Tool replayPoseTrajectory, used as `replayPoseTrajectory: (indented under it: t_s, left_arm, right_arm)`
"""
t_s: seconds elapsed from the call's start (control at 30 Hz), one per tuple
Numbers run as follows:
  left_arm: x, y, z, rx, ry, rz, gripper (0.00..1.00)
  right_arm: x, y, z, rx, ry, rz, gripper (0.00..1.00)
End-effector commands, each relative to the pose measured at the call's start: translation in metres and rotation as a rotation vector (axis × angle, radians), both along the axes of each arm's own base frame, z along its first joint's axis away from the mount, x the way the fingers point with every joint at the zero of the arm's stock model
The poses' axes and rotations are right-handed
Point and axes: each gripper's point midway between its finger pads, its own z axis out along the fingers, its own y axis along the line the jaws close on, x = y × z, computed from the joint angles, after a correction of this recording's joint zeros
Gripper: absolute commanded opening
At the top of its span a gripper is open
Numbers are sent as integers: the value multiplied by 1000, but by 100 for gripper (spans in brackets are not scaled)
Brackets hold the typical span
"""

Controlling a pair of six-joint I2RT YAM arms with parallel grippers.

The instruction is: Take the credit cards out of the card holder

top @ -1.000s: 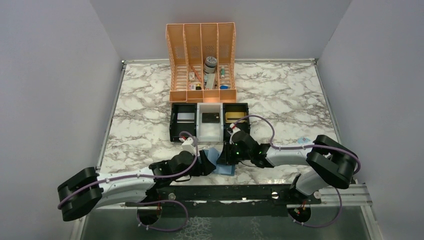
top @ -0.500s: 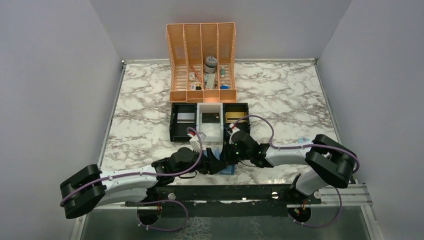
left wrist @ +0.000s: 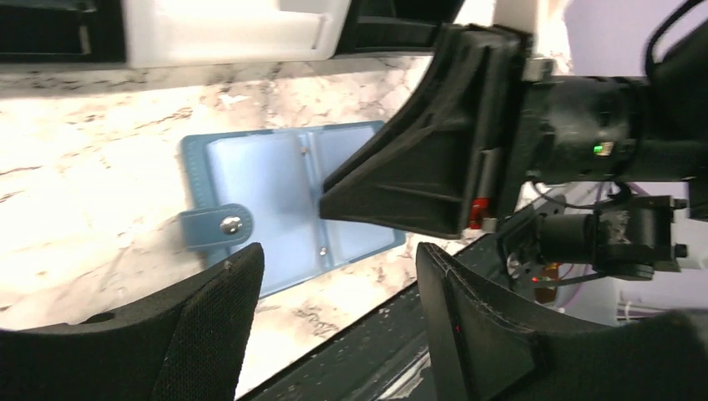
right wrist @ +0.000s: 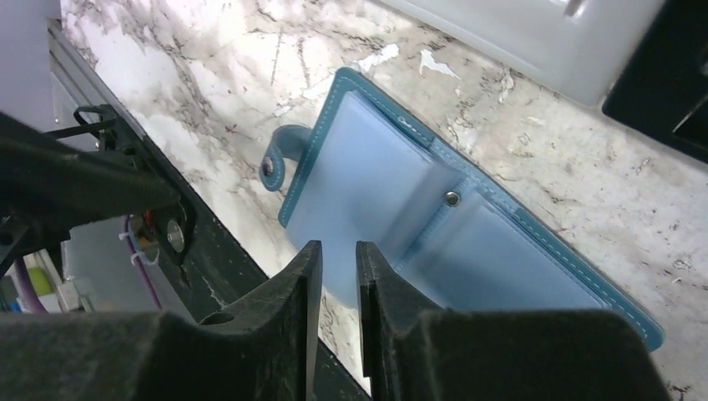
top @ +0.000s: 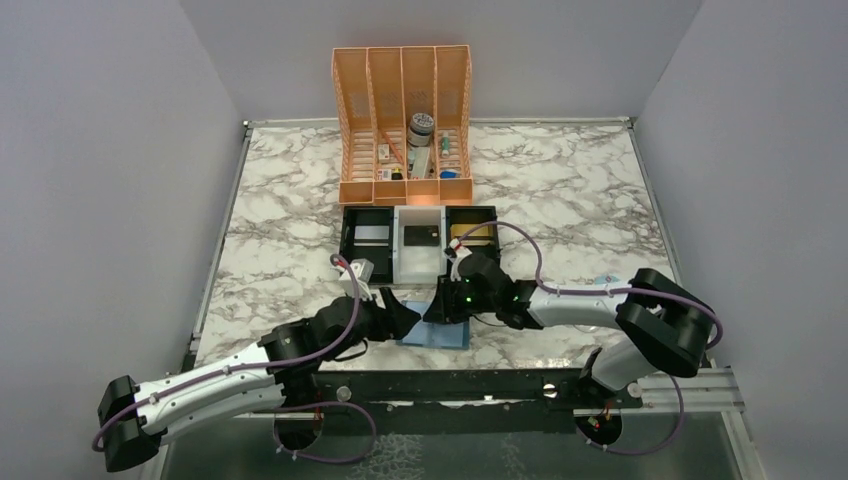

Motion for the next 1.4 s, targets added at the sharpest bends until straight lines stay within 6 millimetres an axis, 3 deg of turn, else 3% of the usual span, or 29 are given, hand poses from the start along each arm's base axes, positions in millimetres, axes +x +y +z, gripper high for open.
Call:
replayPoseTrajectory:
  t_s: [0.0, 0.17, 0.3, 0.4, 0.57, 0.67, 0.73, 0.83, 1.03, 1.2, 1.37]
  left_arm:
    - [4, 29, -12, 132, -26, 55, 71]
    - [16, 41, 2, 264, -93, 77, 85]
    - [31, 45, 23, 382, -153, 94, 99]
    - [46, 51, 31, 472, -168, 119, 99]
    - [79, 61, 35, 460, -97, 157, 99]
    - [100, 84, 54, 427, -87, 243, 99]
    - [110, 104, 76, 425, -101, 325, 99]
    - [113, 128, 111, 451, -165, 430, 99]
    - [105, 154, 156, 472, -299, 494, 99]
    - [104, 165, 172, 498, -349, 523, 99]
    - [110, 165, 176, 537, -350, 524, 99]
  right_arm:
    - [13, -1, 33, 0, -115, -8, 24]
    - [53, -42, 88, -65, -383, -199, 34]
    - [83, -96, 127, -161, -581, -413, 61]
    - [103, -138, 153, -191, -709, -551, 75]
    - [143, -204, 156, -235, -728, -673, 80]
    - [158, -235, 156, -251, -709, -691, 82]
    - [158, -239, 167, -266, -727, -653, 86]
    - [151, -238, 200, -240, -742, -646, 92]
    - [131, -230, 274, -141, -870, -571, 96]
    - [117, -230, 309, -96, -956, -541, 96]
    - [104, -224, 322, -42, -999, -499, 97]
